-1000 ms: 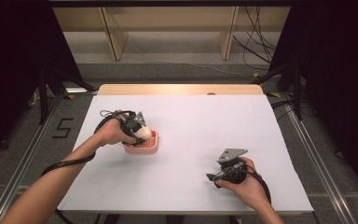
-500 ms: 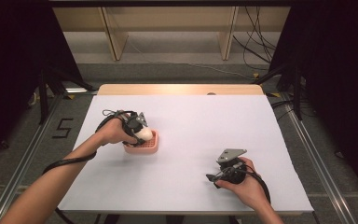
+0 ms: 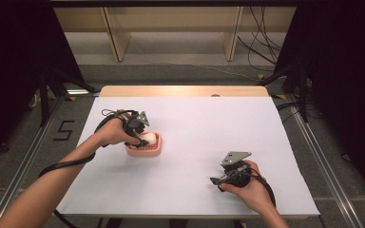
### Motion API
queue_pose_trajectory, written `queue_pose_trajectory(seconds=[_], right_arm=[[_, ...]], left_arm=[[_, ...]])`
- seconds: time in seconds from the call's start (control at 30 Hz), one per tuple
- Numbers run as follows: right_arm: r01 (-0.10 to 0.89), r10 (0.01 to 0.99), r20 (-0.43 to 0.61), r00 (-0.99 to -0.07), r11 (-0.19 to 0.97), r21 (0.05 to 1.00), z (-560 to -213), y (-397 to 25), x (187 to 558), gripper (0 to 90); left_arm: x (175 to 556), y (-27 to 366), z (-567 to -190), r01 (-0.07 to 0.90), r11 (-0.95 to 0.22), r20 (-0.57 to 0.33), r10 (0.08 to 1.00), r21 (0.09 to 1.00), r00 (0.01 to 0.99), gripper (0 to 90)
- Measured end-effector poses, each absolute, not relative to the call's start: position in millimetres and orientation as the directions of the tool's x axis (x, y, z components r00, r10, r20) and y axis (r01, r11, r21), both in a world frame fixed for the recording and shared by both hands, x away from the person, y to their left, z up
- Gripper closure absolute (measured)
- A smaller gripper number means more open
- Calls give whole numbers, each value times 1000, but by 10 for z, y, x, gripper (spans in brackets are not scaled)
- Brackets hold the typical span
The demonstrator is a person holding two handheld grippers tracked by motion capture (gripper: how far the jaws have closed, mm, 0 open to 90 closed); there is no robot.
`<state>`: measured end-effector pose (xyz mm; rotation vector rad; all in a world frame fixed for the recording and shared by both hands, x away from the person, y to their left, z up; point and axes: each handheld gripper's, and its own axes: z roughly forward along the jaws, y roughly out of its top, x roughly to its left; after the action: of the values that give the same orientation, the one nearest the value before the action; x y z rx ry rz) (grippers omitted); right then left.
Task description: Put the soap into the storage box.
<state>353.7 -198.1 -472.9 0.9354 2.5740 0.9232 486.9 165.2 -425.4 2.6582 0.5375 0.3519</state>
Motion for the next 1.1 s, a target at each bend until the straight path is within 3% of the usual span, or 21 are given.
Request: queue_pose_trajectory(seconds=[0.2, 0.57, 0.9, 1.1], right_arm=[[487, 648, -20, -762, 593, 641, -4727, -1983, 3537, 306], [495, 651, -13, -759, 590, 638, -4724, -1974, 3525, 305], [489, 657, -18, -754, 579, 653, -4731, -1976, 3524, 305], [495, 659, -12, -752, 577, 650, -4728, -1970, 3518, 305]], left_arm=[[4756, 1701, -4180, 332, -814, 139, 443, 476, 886, 407], [4435, 1924, -4165, 471, -679, 68, 607, 563, 792, 322], [4080, 2121, -4268, 508, -566, 37, 691, 649, 722, 295], [3879, 2215, -4367, 521, -551, 32, 706, 652, 708, 292]])
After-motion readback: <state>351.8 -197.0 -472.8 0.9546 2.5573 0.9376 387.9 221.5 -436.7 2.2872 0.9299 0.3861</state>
